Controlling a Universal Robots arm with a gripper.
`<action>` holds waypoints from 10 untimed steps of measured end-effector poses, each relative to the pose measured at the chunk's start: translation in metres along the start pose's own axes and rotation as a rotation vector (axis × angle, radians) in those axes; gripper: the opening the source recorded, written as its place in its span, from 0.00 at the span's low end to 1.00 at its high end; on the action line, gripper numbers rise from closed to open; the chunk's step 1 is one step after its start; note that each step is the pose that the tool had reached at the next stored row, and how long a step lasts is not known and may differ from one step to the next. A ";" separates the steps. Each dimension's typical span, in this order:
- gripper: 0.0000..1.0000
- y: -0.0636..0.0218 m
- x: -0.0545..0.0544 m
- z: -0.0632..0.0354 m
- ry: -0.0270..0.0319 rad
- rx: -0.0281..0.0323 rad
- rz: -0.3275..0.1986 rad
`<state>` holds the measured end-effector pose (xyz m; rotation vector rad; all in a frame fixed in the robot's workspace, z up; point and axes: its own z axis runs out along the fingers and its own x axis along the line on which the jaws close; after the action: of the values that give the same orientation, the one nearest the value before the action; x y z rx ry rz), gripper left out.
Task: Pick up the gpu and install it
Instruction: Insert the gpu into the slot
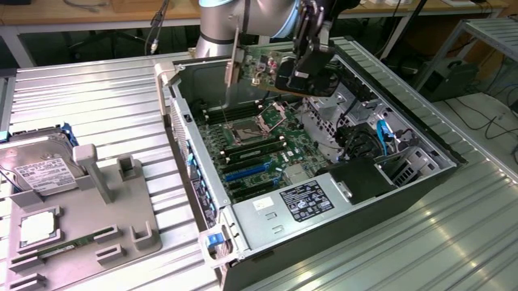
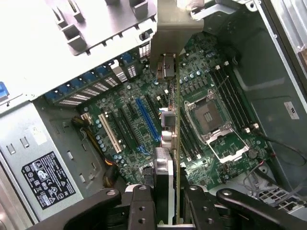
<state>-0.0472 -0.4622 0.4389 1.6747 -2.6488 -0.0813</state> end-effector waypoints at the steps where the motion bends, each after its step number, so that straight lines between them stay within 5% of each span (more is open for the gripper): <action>1: 0.28 0.0000 0.000 0.0000 0.0003 -0.0004 -0.014; 10: 0.28 0.0000 0.000 0.0003 0.0055 -0.0038 -0.144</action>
<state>-0.0472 -0.4622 0.4386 1.8590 -2.5192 -0.0822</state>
